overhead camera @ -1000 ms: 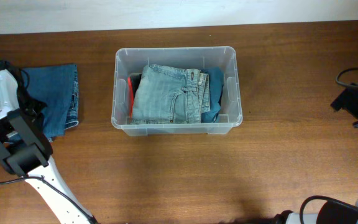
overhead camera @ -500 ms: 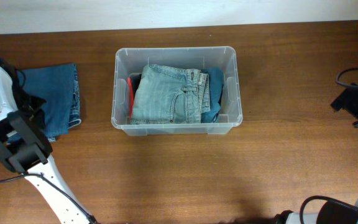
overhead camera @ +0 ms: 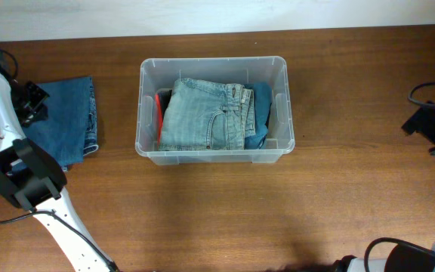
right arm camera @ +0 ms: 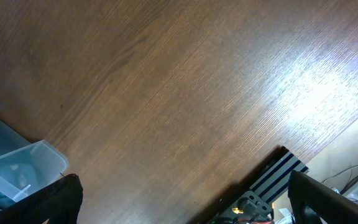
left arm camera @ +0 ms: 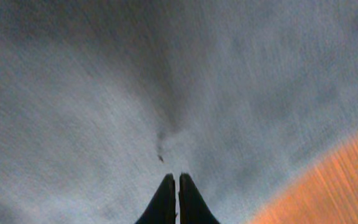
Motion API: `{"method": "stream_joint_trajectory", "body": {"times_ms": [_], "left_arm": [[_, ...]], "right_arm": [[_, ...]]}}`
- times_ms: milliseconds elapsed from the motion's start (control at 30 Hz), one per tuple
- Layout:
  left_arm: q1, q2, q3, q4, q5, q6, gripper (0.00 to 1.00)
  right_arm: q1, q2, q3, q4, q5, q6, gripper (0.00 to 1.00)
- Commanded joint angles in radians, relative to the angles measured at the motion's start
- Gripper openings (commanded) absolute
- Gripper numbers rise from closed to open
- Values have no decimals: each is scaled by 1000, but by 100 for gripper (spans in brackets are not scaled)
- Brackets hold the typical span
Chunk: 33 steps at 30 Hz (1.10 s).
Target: Pack container
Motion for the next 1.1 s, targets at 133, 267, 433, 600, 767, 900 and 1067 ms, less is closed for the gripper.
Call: {"method": "stream_joint_trajectory", "body": {"times_ms": [133, 267, 433, 600, 767, 900, 1067], "left_arm": [[11, -37, -10, 79, -264, 45, 5], [11, -30, -82, 129, -271, 45, 5], [11, -30, -211, 223, -270, 45, 5], [10, -30, -323, 164, -91, 43, 4], [10, -30, -335, 4, 145, -76, 4], [5, -30, -335, -37, 416, -140, 4], [14, -30, -335, 13, 457, -155, 4]], "right_arm": [[-4, -4, 2, 0, 2, 5, 99], [-4, -4, 2, 0, 2, 5, 99], [-4, -4, 2, 0, 2, 5, 98], [-4, -4, 2, 0, 2, 5, 98], [-4, -4, 2, 0, 2, 5, 99], [-4, -3, 2, 0, 2, 5, 98], [-4, -4, 2, 0, 2, 5, 98]]}}
